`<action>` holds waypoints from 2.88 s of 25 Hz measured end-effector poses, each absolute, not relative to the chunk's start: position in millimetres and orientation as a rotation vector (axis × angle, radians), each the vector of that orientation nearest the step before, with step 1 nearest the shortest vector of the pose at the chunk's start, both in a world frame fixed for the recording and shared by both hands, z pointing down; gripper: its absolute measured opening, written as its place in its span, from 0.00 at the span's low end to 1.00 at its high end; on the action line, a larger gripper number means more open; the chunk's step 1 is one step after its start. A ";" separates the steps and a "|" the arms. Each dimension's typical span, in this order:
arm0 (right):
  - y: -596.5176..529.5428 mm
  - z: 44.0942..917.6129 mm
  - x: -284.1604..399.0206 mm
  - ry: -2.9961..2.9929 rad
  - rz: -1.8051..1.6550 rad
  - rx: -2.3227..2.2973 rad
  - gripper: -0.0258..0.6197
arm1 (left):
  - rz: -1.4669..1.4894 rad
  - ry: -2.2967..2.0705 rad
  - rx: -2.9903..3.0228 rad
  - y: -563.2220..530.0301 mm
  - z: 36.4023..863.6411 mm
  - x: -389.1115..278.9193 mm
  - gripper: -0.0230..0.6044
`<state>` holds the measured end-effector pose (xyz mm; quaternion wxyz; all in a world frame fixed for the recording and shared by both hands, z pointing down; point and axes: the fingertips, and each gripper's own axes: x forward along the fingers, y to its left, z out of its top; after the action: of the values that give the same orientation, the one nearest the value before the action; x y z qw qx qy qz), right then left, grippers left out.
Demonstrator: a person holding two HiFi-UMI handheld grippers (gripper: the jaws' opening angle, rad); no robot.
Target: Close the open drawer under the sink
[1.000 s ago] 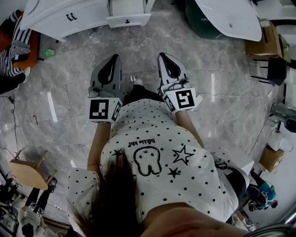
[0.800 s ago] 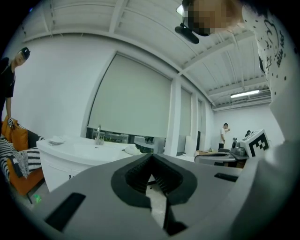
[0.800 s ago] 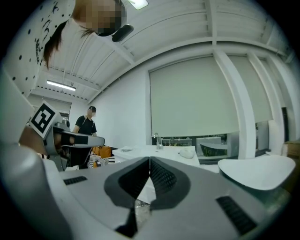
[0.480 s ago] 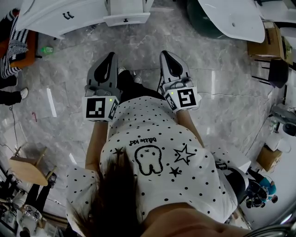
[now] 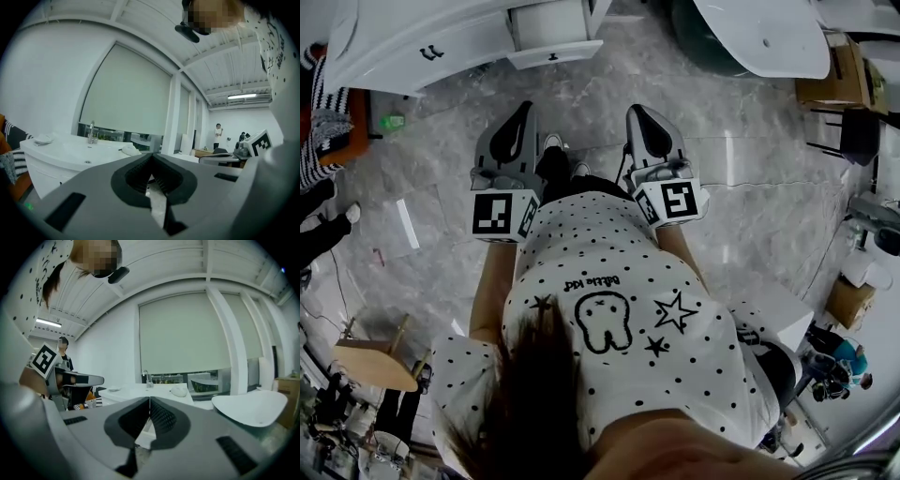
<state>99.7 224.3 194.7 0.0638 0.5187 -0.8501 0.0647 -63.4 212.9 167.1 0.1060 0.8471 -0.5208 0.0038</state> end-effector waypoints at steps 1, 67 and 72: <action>218.0 192.9 96.9 -2.565 0.194 1.575 0.06 | 0.011 -1.530 2.501 205.7 165.1 -66.4 0.04; -0.3 209.5 145.7 -2.625 0.221 1.415 0.06 | -0.043 -1.781 2.288 11.3 181.9 -59.7 0.04; -14.1 200.4 141.3 -2.595 0.231 1.495 0.06 | -0.029 -1.730 2.339 -11.3 170.7 -66.2 0.04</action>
<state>141.3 -14.1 200.4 0.0688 0.4966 -0.8618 0.0767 -66.2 -11.3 170.7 0.1156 0.7986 -0.5906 -0.0099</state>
